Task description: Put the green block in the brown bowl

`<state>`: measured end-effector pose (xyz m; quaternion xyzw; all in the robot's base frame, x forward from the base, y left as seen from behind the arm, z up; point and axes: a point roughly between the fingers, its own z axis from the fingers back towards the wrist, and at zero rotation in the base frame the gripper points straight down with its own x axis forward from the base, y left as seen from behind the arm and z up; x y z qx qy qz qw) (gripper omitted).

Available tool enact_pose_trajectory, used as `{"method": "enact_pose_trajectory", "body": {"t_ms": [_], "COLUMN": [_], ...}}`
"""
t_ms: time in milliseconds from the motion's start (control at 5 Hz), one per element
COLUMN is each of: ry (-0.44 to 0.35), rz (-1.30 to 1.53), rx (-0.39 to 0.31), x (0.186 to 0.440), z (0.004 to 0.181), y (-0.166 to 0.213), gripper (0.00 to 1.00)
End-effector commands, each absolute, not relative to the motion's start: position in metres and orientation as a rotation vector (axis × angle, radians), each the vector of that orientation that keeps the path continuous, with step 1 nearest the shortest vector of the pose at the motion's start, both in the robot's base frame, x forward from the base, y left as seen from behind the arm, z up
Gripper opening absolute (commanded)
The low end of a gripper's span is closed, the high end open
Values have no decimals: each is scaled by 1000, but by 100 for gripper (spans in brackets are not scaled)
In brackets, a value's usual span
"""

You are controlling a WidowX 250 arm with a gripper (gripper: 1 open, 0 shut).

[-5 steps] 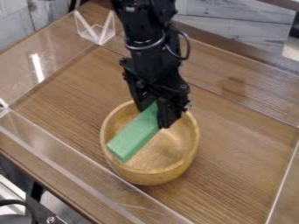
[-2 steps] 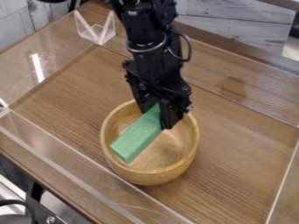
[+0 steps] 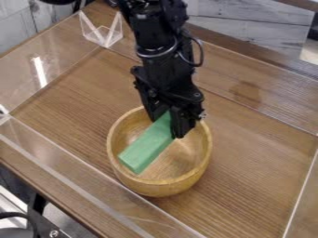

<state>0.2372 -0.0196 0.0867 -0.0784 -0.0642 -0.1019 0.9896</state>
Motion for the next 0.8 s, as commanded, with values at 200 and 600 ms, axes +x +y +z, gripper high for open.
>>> {"method": "enact_pose_trajectory", "body": {"t_ms": [200,600], "ry": [-167,-168], "rz": [-191,-185], "rx": [-160,-168], "x": [247,250], "z": [93,91], "y": [-16,-15], "gripper": [0,0]}}
